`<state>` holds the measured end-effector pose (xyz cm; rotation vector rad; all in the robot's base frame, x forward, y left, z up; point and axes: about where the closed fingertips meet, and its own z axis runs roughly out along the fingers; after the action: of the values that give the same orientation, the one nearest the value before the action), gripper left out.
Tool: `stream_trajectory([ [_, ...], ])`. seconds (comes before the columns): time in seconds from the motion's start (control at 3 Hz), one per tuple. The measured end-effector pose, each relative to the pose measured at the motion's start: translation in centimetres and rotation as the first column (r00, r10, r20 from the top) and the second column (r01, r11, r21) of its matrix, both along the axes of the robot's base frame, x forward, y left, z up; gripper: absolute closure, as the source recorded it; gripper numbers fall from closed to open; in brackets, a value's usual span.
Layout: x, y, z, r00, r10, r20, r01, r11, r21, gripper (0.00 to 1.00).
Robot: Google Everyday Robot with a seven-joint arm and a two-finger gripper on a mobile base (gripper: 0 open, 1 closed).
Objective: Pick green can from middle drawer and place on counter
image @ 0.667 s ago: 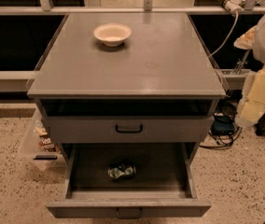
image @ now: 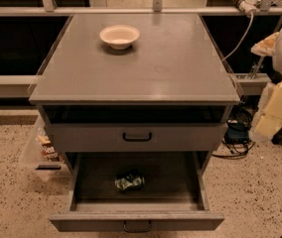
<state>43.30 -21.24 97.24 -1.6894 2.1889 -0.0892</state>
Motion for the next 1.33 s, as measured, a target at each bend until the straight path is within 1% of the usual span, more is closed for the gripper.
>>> stream_trajectory([
  [0.33, -1.3, 1.9, -4.3, 0.9995, 0.029, 0.012, -0.030, 0.992, 0.123, 0.00],
  [0.67, -2.2, 6.9, -11.0, 0.9958, 0.091, -0.007, -0.085, 0.951, 0.296, 0.00],
  [1.0, -1.9, 9.4, -11.9, 0.9965, 0.082, 0.015, -0.082, 0.926, 0.369, 0.00],
  [1.33, -2.1, 8.8, -11.7, 0.9969, 0.078, 0.011, -0.077, 0.933, 0.352, 0.00],
])
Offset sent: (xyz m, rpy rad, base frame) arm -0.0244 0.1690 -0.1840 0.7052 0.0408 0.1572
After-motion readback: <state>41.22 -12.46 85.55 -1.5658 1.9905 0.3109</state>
